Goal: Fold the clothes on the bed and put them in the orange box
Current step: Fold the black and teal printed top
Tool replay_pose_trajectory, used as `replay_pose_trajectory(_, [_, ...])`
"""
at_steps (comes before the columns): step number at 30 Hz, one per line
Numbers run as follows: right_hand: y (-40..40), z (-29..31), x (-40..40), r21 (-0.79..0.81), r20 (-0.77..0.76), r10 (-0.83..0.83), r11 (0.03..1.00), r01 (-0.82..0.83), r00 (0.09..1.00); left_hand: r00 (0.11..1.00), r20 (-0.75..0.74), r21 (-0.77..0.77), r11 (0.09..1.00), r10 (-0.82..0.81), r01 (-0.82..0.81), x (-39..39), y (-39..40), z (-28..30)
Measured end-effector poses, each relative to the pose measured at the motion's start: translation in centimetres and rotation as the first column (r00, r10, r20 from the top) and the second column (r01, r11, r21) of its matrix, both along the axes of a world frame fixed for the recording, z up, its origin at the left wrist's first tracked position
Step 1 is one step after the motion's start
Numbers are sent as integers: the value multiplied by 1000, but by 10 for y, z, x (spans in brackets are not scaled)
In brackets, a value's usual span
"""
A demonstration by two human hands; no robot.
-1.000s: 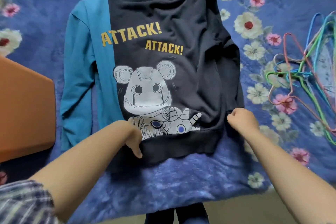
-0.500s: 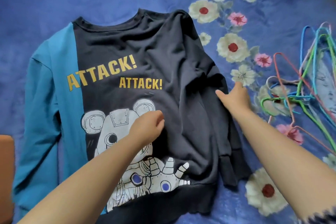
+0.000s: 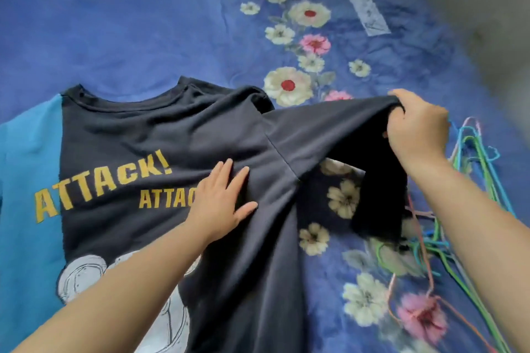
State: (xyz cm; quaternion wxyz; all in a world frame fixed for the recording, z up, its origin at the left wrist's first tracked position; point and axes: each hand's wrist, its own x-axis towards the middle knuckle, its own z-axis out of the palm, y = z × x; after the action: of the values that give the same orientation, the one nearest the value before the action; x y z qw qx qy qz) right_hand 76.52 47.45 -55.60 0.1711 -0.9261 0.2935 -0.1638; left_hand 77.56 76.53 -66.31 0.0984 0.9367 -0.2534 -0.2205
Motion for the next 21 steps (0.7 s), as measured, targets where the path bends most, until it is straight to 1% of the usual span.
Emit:
replay_pose_trajectory(1, [-3, -11, -8, -18, -42, -10, 1000, 9, 999, 998, -46, 75, 996, -50, 54, -3, -1, -7])
replay_pose_trajectory(2, [-6, -23, -21, -17, -108, -10, 1000, 8, 994, 993, -48, 150, 982, -106, 112, -11, 0, -14])
replay_pose_trajectory(3, [-10, -40, -32, -11, -235, -4, 1000, 1, 972, 985, -51, 224, 959, -164, 171, -15, 1, -23])
replay_pose_trajectory(4, [-10, -60, -48, 18, -422, 33, 999, -28, 906, 979, -26, 276, 940, -204, 203, -19, 2, -27])
replay_pose_trajectory(5, [-9, -72, -60, 87, -579, 82, 995, -39, 811, 974, 0, 281, 935, -225, 216, -19, 3, -29])
replay_pose_trajectory(6, [-10, -82, -68, 171, -655, 101, 985, 16, 749, 972, 26, 264, 940, -233, 218, -15, 2, -30])
replay_pose_trajectory(7, [-10, -85, -69, 277, -642, 92, 953, 119, 761, 969, 82, 219, 953, -232, 209, -9, 1, -29])
replay_pose_trajectory(8, [-11, -84, -66, 422, -568, 40, 872, 249, 822, 971, 120, 149, 971, -207, 188, 1, -1, -24])
replay_pose_trajectory(9, [-12, -80, -59, 562, -488, -46, 747, 354, 872, 976, 140, 73, 984, -169, 160, 13, -4, -20])
replay_pose_trajectory(10, [-15, -80, -53, 675, -428, -166, 594, 437, 888, 980, 164, 6, 993, -115, 116, 26, -9, -14])
replay_pose_trajectory(11, [-17, -81, -47, 772, -401, -270, 414, 482, 875, 981, 186, -47, 997, -56, 66, 40, -14, -8])
replay_pose_trajectory(13, [-17, -86, -37, 887, -397, -396, 65, 457, 828, 969, 236, -142, 989, 66, -33, 67, -29, 6])
replay_pose_trajectory(14, [-15, -90, -34, 904, -403, -440, -54, 424, 802, 971, 220, -136, 988, 97, -68, 78, -37, 13])
replay_pose_trajectory(15, [-13, -94, -31, 903, -419, -469, -125, 411, 778, 973, 203, -120, 989, 111, -88, 88, -45, 17])
replay_pose_trajectory(17, [-15, -99, -27, 892, -448, -464, -176, 416, 764, 986, 150, -48, 997, 68, -62, 98, -57, 18])
replay_pose_trajectory(19, [-21, -96, -23, 912, -410, -424, -192, 363, 807, 997, 71, 69, 997, -28, 23, 94, -67, 13])
replay_pose_trajectory(21, [-28, -89, -17, 952, -306, -450, -169, 256, 839, 996, -42, 206, 975, -81, 88, 83, -75, 1])
